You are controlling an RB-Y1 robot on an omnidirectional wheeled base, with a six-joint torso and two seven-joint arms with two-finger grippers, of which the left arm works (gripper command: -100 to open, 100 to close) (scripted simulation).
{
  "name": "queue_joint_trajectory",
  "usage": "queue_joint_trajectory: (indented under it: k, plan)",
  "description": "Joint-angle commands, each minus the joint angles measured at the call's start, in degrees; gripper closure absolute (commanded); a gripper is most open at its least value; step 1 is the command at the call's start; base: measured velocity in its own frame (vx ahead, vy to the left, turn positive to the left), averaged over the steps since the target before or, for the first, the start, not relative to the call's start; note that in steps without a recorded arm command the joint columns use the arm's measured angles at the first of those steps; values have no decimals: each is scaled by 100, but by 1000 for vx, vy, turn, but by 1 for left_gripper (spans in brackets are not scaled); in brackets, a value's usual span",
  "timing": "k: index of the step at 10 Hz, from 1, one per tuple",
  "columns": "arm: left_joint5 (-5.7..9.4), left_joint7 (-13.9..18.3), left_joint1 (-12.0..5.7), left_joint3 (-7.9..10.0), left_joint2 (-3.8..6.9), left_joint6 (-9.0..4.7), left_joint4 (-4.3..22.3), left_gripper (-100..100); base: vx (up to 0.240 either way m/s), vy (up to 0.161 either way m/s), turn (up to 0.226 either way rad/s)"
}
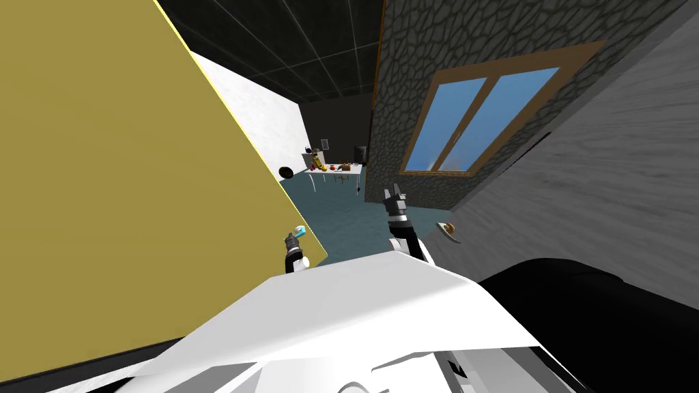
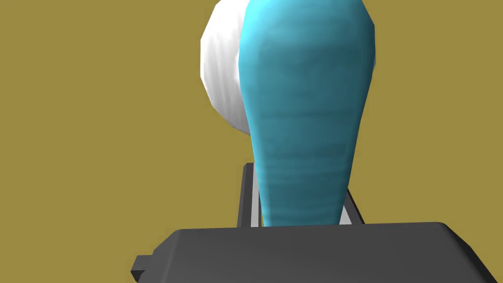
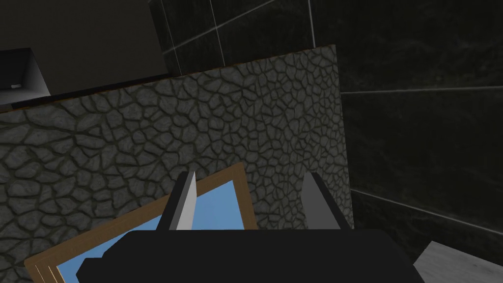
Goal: Push the door open
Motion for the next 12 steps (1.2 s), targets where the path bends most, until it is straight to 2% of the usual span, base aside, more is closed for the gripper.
queue_joint_trajectory:
  k: [1, 9, 10, 11, 12]
  plan:
    - [30, -38, 80, 48, -4, 30, -171, 100, 120, -9, 24]
    - [323, -193, 109, 435, 64, -19, -136, 100, 183, -28, 51]
    - [322, -198, 166, 448, 87, 5, -164, 100, 73, -9, 54]
    - [412, -248, 176, 557, 121, -24, -155, 100, 149, 37, 44]
    - [434, -261, 177, 582, 123, -30, -153, 100, 213, 26, 36]
